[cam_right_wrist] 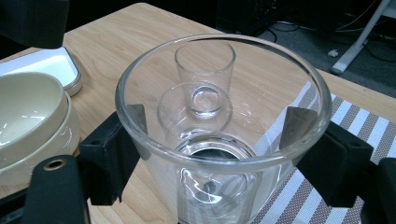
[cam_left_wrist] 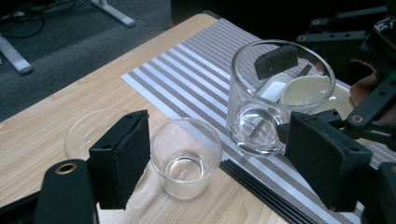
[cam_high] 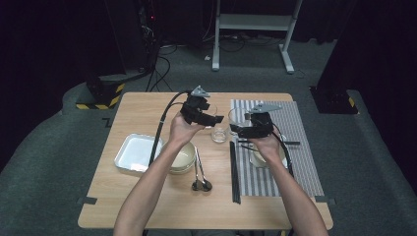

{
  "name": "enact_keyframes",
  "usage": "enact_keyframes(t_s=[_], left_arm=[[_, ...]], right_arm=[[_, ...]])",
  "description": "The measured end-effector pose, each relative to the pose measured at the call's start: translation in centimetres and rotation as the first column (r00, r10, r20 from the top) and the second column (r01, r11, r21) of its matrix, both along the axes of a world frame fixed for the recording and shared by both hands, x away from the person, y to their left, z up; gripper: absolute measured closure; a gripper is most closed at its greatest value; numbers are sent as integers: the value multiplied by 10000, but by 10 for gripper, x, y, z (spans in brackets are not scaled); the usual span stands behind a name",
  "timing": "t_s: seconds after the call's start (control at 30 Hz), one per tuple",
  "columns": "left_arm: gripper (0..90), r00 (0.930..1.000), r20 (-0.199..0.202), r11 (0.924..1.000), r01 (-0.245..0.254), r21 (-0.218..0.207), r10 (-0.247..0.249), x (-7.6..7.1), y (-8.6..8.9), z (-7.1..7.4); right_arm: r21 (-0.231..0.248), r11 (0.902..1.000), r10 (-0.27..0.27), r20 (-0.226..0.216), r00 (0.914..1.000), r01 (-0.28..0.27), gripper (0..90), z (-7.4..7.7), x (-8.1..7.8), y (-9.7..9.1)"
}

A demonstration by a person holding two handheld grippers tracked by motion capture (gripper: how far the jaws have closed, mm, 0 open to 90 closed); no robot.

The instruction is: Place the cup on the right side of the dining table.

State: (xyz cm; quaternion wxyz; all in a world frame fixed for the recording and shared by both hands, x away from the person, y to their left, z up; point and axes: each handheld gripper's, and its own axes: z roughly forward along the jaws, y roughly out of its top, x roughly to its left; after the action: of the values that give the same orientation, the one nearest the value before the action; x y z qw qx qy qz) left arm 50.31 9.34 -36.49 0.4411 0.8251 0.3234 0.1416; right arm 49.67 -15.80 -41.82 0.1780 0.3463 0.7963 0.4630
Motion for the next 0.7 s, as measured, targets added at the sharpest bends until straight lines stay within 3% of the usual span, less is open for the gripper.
enact_keyframes(t_s=[0.13, 0.7], left_arm=[[233, 9998, -172, 10000, -59, -24, 59, 0, 5, -3], [240, 9988, -105, 9987, -485, -152, 483, -5, 30, -8]], right_arm=[[25, 10000, -74, 27, 10000, 74, 200, 1, 0, -2], [113, 9991, -409, -57, 9991, 410, 200, 1, 3, -9]])
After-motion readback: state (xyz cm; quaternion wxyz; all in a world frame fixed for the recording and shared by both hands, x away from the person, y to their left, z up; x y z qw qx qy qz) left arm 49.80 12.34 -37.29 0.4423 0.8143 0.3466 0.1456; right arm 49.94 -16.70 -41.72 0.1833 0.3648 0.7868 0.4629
